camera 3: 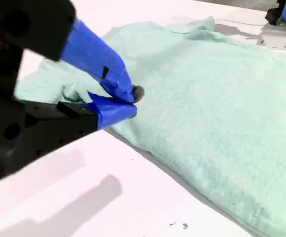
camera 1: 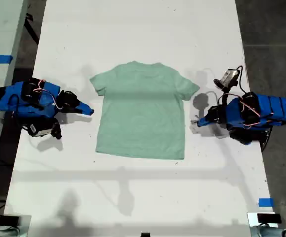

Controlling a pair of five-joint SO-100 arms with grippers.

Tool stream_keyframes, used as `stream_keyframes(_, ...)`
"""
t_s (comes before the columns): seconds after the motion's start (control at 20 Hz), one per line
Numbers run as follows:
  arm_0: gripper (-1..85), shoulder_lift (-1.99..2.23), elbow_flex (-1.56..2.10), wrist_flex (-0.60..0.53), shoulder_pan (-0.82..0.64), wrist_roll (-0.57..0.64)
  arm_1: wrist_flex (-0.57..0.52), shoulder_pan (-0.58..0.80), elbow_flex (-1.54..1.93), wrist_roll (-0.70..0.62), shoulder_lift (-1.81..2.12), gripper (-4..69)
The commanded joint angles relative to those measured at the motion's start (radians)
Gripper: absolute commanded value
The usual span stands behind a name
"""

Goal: Fold tshirt

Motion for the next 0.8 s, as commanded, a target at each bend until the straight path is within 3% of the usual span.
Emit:
stream_keyframes(0.0,0.1,0.104,0.008,0.008,0.017,0.006,0.025,0.012,-0.005,0.015,0.061,1.7)
stream_keyframes(0.3,0.2,0.104,0.006,0.008,0.015,0.000,0.023,0.006,-0.005,-0.051,0.061,-0.6)
stream_keyframes(0.75,0.1,0.043,-0.103,-0.025,0.018,-0.008,0.061,-0.015,-0.120,-0.014,0.038,-1.1)
